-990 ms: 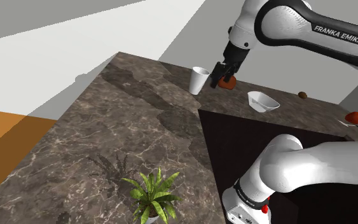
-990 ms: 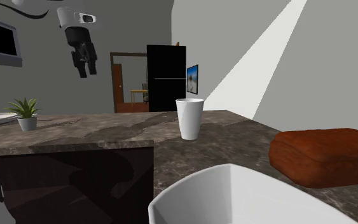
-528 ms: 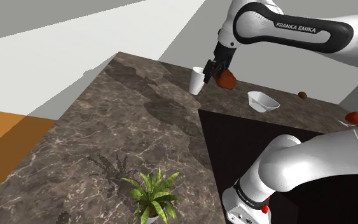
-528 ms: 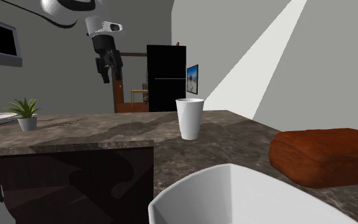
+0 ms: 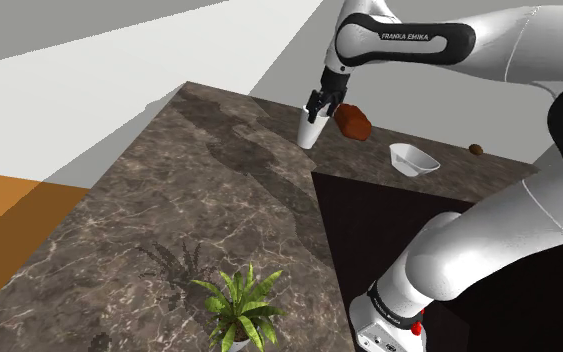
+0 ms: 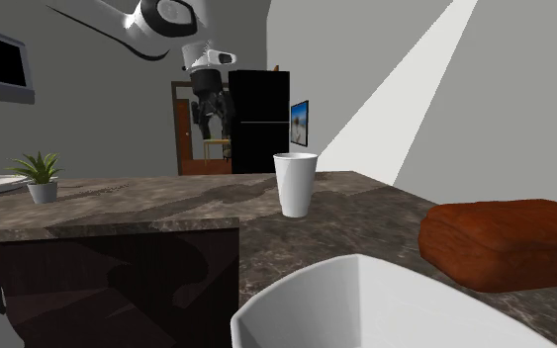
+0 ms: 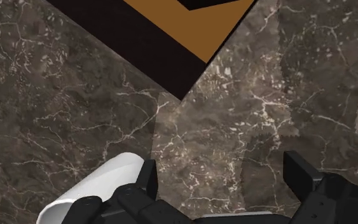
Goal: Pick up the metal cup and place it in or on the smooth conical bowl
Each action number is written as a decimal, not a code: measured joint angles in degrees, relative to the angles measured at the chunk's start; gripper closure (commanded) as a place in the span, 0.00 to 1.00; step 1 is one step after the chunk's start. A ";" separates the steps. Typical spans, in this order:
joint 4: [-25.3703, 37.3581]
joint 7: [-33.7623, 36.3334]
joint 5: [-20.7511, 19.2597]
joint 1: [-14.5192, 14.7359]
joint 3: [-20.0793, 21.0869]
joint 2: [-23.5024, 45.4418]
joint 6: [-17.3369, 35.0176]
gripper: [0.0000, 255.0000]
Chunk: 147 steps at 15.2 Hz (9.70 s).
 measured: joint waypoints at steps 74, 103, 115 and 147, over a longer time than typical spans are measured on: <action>41.34 -18.47 5.97 -7.96 -8.24 26.40 -14.54 1.00; 41.41 -57.27 11.68 -28.32 -26.88 23.13 -15.30 1.00; 36.65 -61.83 13.07 -30.88 -28.62 24.06 -9.78 1.00; 28.21 -60.31 10.74 -29.69 -28.11 20.70 -3.86 0.00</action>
